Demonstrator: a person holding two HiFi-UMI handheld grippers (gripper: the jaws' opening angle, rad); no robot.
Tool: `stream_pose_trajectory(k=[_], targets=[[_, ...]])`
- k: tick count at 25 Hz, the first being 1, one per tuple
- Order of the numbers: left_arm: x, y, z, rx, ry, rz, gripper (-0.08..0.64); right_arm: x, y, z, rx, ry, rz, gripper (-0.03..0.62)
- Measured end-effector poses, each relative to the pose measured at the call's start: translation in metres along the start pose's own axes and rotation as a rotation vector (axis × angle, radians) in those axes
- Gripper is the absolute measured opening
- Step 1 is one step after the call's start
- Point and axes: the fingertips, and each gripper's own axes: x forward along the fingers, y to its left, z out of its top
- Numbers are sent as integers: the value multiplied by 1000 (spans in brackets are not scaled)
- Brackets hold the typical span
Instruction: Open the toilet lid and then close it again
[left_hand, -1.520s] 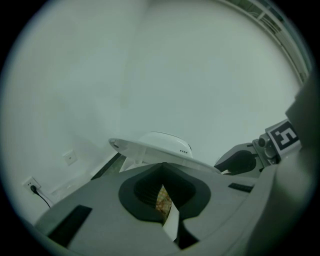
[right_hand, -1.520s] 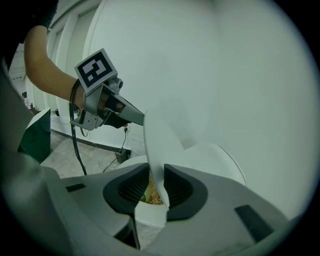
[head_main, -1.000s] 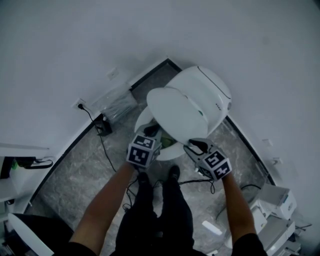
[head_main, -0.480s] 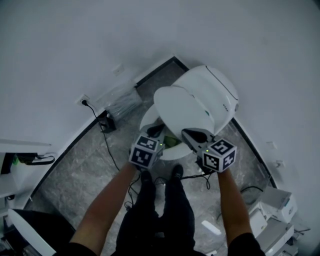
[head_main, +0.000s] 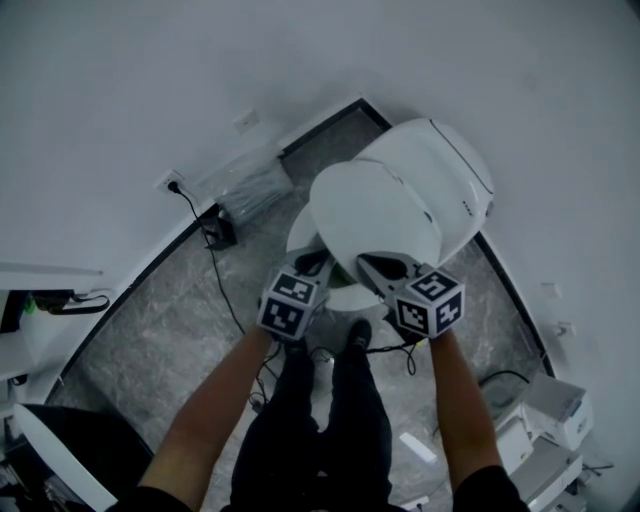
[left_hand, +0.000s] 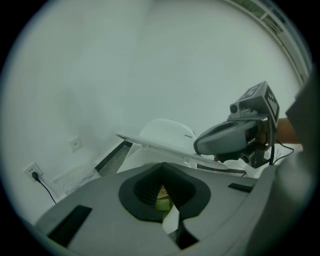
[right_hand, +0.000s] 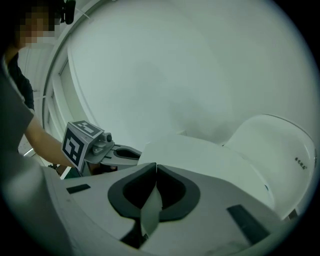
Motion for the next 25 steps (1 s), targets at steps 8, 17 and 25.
stream_pose_trajectory(k=[8,17,25], targets=[[-7,14,-38,-63,25,32,8,21,8,-25,15,50,-14,15],[-19,35,-76,-97,58,72,8,48,12,-57,56,91,-69,15],[-23,44,-99,-119,63,74,8,75,14,-90,77,123,-157,14]])
